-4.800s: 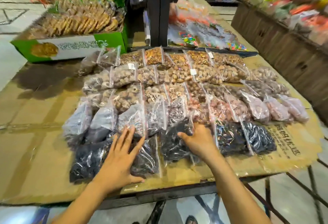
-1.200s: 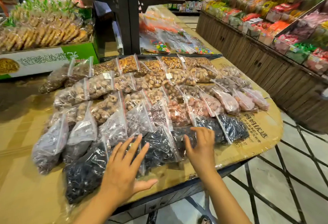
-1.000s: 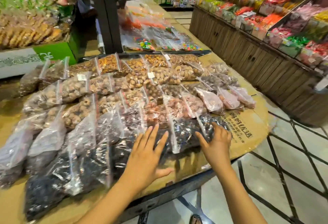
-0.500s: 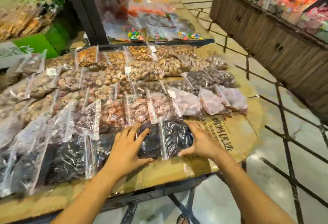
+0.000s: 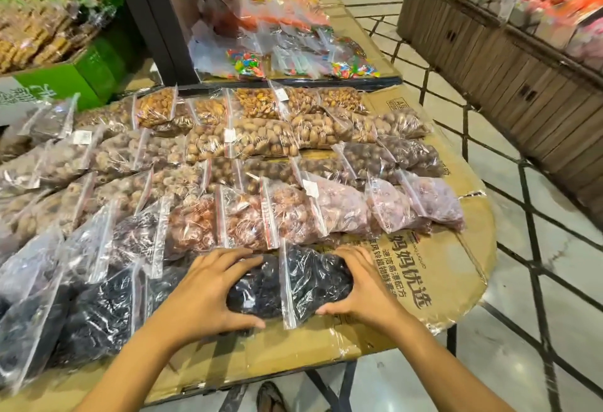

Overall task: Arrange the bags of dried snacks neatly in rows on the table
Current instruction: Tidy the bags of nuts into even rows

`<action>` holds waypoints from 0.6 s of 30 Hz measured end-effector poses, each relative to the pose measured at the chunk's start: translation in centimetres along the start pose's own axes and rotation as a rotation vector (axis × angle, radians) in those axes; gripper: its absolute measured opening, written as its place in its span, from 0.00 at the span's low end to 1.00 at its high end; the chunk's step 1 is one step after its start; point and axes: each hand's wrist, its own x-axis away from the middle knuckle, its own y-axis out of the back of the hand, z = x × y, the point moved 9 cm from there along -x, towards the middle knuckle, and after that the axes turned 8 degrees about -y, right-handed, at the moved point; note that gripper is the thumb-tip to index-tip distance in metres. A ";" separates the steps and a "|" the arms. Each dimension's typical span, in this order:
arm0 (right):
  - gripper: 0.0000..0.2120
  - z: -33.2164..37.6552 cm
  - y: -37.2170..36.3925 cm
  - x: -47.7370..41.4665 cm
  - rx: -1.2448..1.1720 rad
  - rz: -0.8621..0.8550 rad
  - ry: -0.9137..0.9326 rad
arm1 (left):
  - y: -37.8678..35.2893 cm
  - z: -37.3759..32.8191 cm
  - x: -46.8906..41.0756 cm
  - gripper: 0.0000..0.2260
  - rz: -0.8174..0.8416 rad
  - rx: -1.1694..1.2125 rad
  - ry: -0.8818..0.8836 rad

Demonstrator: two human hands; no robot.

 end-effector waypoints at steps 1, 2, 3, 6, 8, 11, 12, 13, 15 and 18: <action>0.50 0.0 -0.1 -0.1 0.027 0.015 0.003 | 0.6 -0.1 -0.3 0.44 -0.031 0.030 0.002; 0.51 -0.1 -0.1 -0.1 0.059 0.031 0.005 | 1.5 -0.2 -0.8 0.43 -0.080 0.048 0.000; 0.51 0.0 -0.1 0.0 0.091 0.046 0.003 | 2.4 -0.5 -1.4 0.42 -0.136 0.045 -0.011; 0.45 0.8 2.0 0.5 0.036 -0.044 -0.010 | 4.7 -1.8 -3.9 0.38 -0.264 0.021 -0.066; 0.37 1.9 5.6 1.1 0.015 -0.301 0.071 | 5.3 -3.6 -6.3 0.40 -0.245 0.013 -0.098; 0.28 0.3 11.3 1.8 0.025 -0.635 0.001 | 4.7 -6.1 -10.5 0.45 -0.139 -0.016 -0.102; 0.28 -1.3 12.8 1.7 0.015 -0.688 -0.092 | 4.3 -6.8 -12.0 0.46 -0.095 -0.024 -0.092; 0.29 -3.4 14.3 1.7 -0.005 -0.726 -0.199 | 3.9 -7.6 -13.4 0.47 -0.066 -0.027 -0.091; 0.33 -7.5 16.9 1.6 -0.012 -0.765 -0.390 | 3.3 -9.3 -16.1 0.47 -0.044 -0.055 -0.122; 0.41 -12.0 18.9 0.3 -0.005 -0.655 -0.498 | 1.9 -11.9 -19.8 0.49 -0.019 -0.131 -0.172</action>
